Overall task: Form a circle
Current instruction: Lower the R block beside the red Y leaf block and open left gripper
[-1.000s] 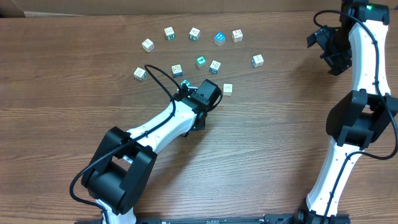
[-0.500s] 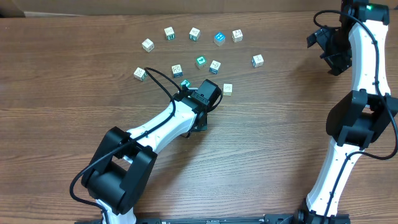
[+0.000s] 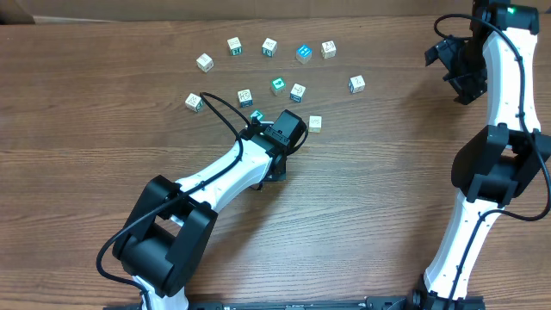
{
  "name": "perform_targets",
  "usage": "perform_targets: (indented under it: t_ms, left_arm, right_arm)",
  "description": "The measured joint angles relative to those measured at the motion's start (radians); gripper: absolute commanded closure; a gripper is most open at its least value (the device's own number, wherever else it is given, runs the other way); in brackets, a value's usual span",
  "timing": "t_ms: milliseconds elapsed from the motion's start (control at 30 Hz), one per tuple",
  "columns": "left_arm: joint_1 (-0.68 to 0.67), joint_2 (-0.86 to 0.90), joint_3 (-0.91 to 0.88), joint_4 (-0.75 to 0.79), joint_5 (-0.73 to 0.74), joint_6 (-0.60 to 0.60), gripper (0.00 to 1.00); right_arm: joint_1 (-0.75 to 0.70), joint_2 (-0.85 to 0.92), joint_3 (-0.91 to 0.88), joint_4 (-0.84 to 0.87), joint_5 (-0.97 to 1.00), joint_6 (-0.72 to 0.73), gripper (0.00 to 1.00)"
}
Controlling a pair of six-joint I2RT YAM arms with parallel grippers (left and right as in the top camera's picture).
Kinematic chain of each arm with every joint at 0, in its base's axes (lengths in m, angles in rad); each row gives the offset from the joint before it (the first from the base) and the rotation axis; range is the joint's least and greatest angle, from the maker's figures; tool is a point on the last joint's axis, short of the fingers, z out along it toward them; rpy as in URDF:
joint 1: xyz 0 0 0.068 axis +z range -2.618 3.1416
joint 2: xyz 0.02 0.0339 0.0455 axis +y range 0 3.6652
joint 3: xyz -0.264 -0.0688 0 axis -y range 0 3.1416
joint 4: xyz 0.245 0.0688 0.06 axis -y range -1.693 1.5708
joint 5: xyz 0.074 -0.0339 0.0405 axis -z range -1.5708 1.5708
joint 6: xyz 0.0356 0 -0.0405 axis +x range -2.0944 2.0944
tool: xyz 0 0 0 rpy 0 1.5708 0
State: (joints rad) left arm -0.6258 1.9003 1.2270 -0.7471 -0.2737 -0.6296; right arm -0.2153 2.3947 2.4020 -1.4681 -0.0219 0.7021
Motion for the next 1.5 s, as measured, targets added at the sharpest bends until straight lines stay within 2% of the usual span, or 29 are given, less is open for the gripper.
perform_targets:
  t_ms: [1500]
  left_arm:
    - [0.013, 0.000, 0.000, -0.016, -0.008, 0.011, 0.71]
  right_arm:
    - [0.000, 0.000, 0.000, 0.000, 0.000, 0.000, 0.00]
